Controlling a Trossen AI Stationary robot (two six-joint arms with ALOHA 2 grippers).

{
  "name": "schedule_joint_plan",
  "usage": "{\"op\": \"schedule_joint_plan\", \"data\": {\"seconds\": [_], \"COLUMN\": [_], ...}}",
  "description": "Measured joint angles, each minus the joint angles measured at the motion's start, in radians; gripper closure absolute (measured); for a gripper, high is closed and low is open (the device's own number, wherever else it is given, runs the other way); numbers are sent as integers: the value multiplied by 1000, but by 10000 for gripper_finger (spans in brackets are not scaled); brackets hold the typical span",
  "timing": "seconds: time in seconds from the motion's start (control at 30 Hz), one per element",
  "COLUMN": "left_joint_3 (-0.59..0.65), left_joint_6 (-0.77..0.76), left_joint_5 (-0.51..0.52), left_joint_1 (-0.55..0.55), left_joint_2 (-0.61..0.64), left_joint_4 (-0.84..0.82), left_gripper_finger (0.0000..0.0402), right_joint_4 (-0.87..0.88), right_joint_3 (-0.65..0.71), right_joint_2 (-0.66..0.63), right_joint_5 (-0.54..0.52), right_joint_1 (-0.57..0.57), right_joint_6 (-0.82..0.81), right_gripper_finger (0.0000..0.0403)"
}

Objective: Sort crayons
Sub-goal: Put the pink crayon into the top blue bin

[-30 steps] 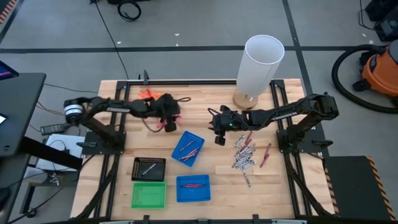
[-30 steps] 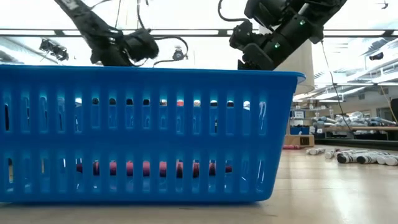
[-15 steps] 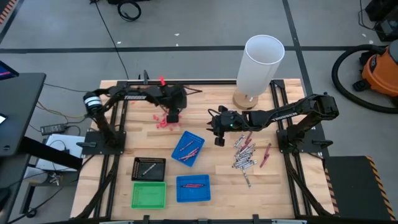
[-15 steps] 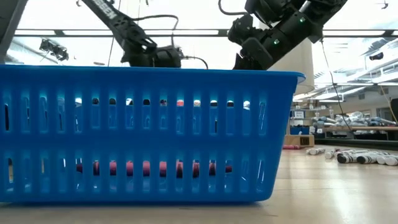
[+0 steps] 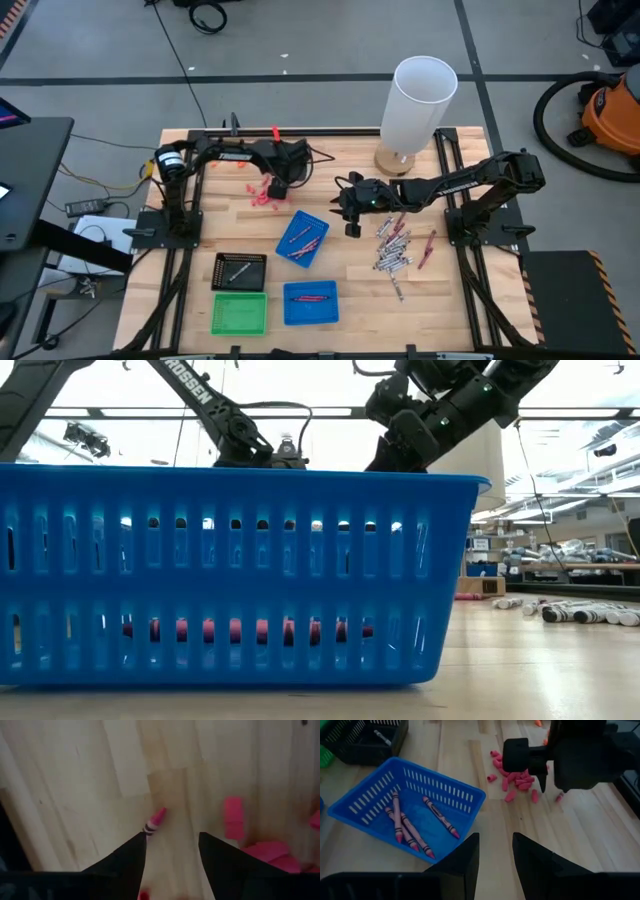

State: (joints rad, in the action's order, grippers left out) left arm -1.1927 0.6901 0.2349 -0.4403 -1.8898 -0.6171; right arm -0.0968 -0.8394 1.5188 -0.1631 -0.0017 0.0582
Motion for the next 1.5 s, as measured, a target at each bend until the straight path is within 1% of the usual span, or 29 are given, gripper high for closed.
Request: {"op": "schedule_joint_plan", "data": {"seconds": [0.07, 0.2, 0.4, 0.6, 0.8, 0.83, 0.9, 1.07, 1.2, 1.5], "left_joint_3": [0, -1, -2, -12, -88, -102, -133, -170, -169, -161], "left_joint_6": [26, 73, 99, 112, 110, 110, 107, 106, 90, 78], "left_joint_5": [14, 11, 9, 3, -25, -31, -37, -22, -25, -38], "left_joint_1": [4, -13, -28, -33, -50, -54, -56, -55, -55, -29], "left_joint_2": [1, -5, -15, -16, -59, -72, -102, -147, -147, -93], "left_joint_4": [4, 6, 8, 14, -17, -44, -114, -146, -142, -158], "left_gripper_finger": [207, 207, 208, 229, 253, 256, 259, 260, 260, 260], "right_joint_4": [-10, -35, -54, -71, -86, -89, -93, -95, -93, -91], "right_joint_3": [0, 0, 0, 0, 0, 0, 0, 0, 0, 0], "right_joint_2": [0, 0, 0, 0, 0, 0, 0, 0, 0, 0], "right_joint_5": [0, 1, 2, 2, 8, 8, 8, 8, 7, 1], "right_joint_1": [0, 1, 2, 2, 8, 14, 21, 33, 37, 37], "right_joint_6": [4, 14, 17, 21, 20, 20, 21, 29, 31, 43], "right_gripper_finger": [277, 277, 277, 277, 277, 277, 277, 277, 277, 277]}}
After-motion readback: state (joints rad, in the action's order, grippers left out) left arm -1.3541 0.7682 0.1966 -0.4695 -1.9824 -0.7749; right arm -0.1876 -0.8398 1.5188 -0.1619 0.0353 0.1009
